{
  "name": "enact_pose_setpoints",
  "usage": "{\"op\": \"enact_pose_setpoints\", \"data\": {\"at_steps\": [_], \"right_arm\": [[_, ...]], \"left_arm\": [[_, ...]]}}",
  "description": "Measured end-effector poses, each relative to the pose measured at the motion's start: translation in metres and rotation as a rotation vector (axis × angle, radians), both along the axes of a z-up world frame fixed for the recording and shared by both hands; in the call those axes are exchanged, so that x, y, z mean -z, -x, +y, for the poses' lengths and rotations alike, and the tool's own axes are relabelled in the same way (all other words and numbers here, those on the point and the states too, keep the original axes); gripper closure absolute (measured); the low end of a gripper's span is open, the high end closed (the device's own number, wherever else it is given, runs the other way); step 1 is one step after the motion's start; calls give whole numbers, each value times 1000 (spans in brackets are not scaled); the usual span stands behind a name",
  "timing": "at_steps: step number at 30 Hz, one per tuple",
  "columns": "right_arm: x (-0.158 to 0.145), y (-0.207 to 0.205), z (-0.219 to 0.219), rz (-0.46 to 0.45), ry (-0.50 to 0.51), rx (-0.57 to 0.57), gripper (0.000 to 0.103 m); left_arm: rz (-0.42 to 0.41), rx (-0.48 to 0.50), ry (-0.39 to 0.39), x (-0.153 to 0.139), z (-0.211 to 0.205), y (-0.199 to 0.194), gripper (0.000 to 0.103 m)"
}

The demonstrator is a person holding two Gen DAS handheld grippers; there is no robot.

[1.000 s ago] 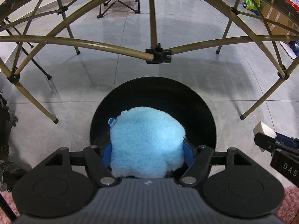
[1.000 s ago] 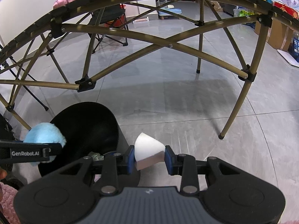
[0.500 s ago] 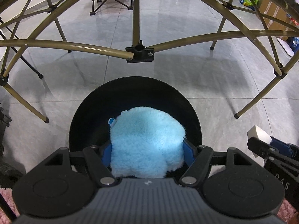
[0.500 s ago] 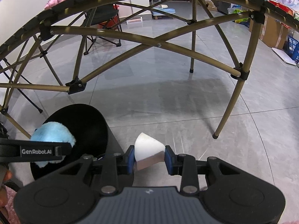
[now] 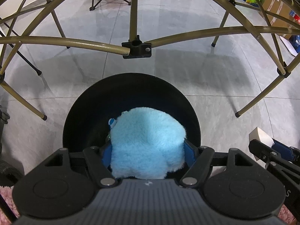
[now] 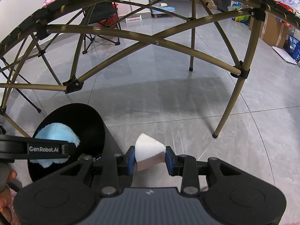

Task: Collect trash
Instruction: 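Lower the blue plush into the bin and open the left tool, then bring the right tool holding the white wedge over the bin rim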

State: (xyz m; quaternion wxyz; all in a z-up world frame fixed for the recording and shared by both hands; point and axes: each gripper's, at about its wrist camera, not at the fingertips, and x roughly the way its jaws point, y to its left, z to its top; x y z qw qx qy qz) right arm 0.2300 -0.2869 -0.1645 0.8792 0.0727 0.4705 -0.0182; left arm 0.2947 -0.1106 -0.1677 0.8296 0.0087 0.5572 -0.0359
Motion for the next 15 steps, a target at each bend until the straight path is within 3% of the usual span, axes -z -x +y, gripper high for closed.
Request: {"op": "enact_pose_setpoints", "data": {"at_steps": [4,8,15], "right_arm": [[0,0,0,0,1,1,71],[0,0,0,0,1,-1,71],[1,1,-1,0,4,-2,71]], "left_arm": [[3,-13,6,0,1,0,22],[1,-32,4,0,4,-1,2],[14,-48,-5,2,7,-2,0]]}}
